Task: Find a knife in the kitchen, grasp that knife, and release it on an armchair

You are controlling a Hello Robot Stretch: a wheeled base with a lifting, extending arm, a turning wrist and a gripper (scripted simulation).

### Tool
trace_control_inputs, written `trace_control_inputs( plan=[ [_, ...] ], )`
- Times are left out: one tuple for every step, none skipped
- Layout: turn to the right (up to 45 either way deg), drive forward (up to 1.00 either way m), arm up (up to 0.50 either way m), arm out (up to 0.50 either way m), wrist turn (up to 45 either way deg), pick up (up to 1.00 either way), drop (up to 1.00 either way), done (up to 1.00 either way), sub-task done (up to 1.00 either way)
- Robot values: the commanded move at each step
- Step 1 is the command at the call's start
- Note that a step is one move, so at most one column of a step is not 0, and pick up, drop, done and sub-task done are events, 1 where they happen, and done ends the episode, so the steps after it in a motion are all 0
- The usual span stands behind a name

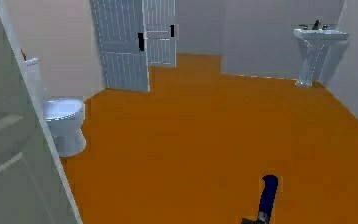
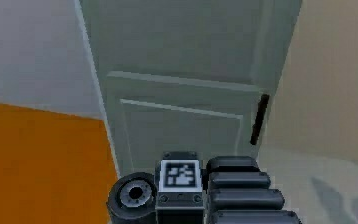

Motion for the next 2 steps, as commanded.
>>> trace_control_inputs(
  plan=[
    [0.0, 1.00, 0.00, 0.00, 0.0, 0.00, 0.00, 0.00, 0.00],
    [0.0, 1.00, 0.00, 0.00, 0.0, 0.00, 0.00, 0.00, 0.00]
  ],
)
